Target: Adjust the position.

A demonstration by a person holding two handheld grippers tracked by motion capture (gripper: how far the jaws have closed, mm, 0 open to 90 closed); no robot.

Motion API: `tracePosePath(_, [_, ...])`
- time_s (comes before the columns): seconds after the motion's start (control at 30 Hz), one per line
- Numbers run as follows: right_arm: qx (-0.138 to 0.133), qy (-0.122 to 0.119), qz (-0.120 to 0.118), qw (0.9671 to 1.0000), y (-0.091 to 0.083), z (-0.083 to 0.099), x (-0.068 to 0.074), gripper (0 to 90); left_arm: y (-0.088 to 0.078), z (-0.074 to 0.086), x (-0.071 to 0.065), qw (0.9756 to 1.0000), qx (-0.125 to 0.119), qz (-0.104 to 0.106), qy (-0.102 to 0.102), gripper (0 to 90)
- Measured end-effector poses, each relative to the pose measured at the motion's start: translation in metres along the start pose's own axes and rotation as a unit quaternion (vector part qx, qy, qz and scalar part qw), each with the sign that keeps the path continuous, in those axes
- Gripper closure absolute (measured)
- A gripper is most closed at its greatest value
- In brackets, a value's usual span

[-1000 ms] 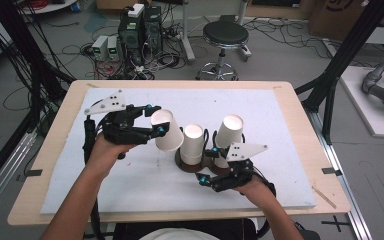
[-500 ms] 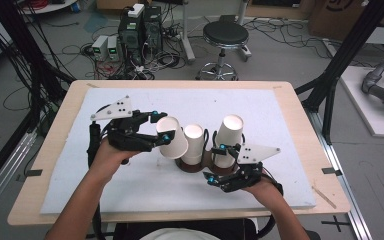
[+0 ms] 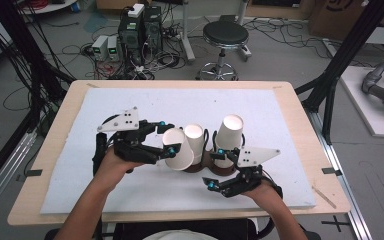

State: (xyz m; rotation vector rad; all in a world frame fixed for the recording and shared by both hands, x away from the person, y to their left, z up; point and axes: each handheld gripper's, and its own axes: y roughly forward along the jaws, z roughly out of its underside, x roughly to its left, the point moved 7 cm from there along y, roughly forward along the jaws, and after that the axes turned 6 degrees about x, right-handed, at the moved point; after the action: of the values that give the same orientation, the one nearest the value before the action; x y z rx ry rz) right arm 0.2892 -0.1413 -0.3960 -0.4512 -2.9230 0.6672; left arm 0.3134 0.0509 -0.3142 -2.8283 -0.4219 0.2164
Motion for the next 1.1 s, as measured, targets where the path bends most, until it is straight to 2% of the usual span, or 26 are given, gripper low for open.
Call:
tracePosePath(0.17, [-0.014, -0.004, -0.011, 0.9998, 0.004, -0.004, 0.003, 21.1, 0.009, 0.007, -0.004, 0.9998, 0.013, 0.011, 0.005, 35.2])
tracePosePath(0.43, [-0.020, -0.003, -0.013, 0.9997, 0.009, -0.005, 0.004, 21.1, 0.024, 0.016, -0.008, 0.9992, 0.028, 0.028, 0.009, 35.1])
tracePosePath(0.6, [-0.017, -0.004, -0.021, 0.9996, 0.021, -0.005, 0.006, 21.1, 0.028, 0.019, -0.012, 0.9989, 0.027, 0.036, 0.013, 35.1])
tracePosePath(0.73, [-0.026, -0.001, -0.029, 0.9992, 0.026, -0.006, 0.006, 20.5, 0.031, 0.021, -0.015, 0.9986, 0.025, 0.044, 0.016, 35.2])
tracePosePath(0.9, [-0.025, 0.002, -0.034, 0.9991, 0.036, -0.005, 0.006, 20.1, 0.035, 0.022, -0.018, 0.9984, 0.020, 0.052, 0.010, 35.2])
tracePosePath(1.1, [-0.030, 0.001, -0.036, 0.9989, 0.038, -0.005, 0.005, 20.1, 0.038, 0.023, -0.020, 0.9978, 0.022, 0.062, 0.012, 35.2])
